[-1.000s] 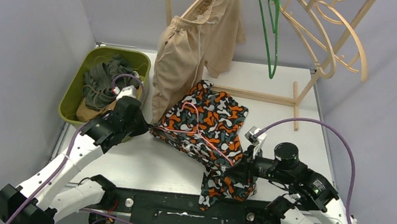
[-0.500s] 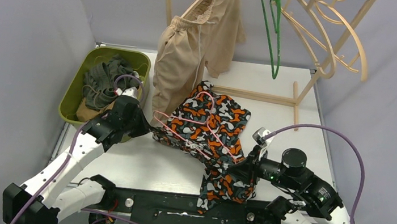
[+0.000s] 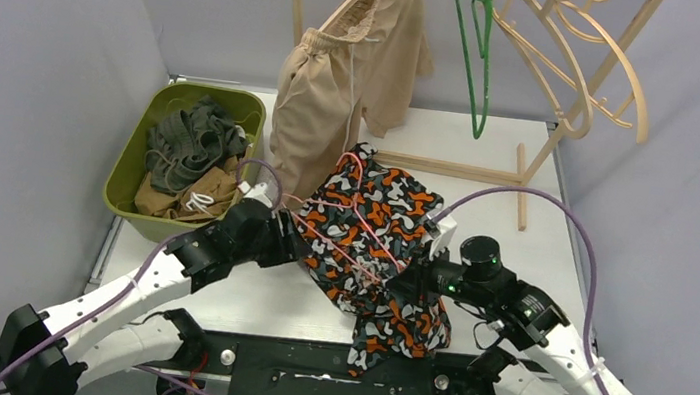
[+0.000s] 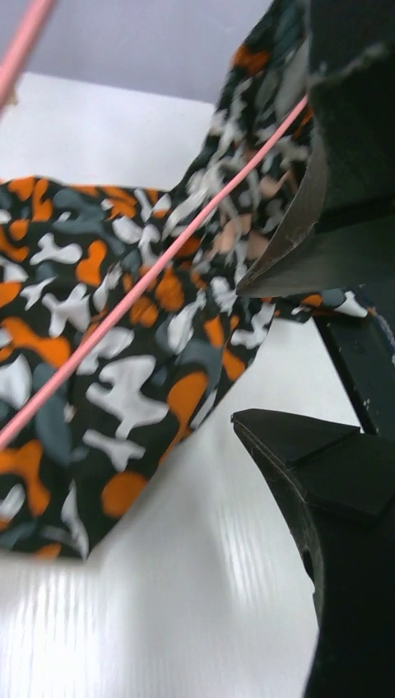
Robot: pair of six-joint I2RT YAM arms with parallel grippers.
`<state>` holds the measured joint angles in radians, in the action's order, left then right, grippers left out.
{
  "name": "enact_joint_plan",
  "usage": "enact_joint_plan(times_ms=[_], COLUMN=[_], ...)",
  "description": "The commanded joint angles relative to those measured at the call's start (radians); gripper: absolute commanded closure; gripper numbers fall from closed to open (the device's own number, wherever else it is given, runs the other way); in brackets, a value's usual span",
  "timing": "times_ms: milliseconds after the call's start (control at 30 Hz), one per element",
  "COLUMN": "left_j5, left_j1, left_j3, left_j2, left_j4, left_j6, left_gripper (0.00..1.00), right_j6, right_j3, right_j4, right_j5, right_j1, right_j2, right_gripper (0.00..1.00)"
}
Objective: Remove the shorts from the hanger
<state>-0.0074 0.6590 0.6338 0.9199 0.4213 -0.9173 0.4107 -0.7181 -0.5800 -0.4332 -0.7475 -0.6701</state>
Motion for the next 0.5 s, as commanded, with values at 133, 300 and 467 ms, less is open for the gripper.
enact_joint_plan(times_ms=[133,300,467], left_j5=[-0.136,-0.157,-0.183], left_j1=[0.221,0.247,0.251], left_j3=[-0.052,-0.182,-0.224], left_j2=[0.035,0.048,0.062], left_j4=[-0.318,-0.536,-0.58], left_j6=[-0.278,-0.503,-0.594], left_gripper=[0.45,0.43,0.43], right_j6=[0.061,0.1,0.115], right_j3=[0.033,0.052,0.066], right_j4=[0.212,0.257,0.279], right_j5=[0.008,0.01,0.006], right_j1=[0.0,-0.001,-0.004], right_j2=[-0.089,-0.092,-0.084], right_gripper=[1.0,1.0,1.0])
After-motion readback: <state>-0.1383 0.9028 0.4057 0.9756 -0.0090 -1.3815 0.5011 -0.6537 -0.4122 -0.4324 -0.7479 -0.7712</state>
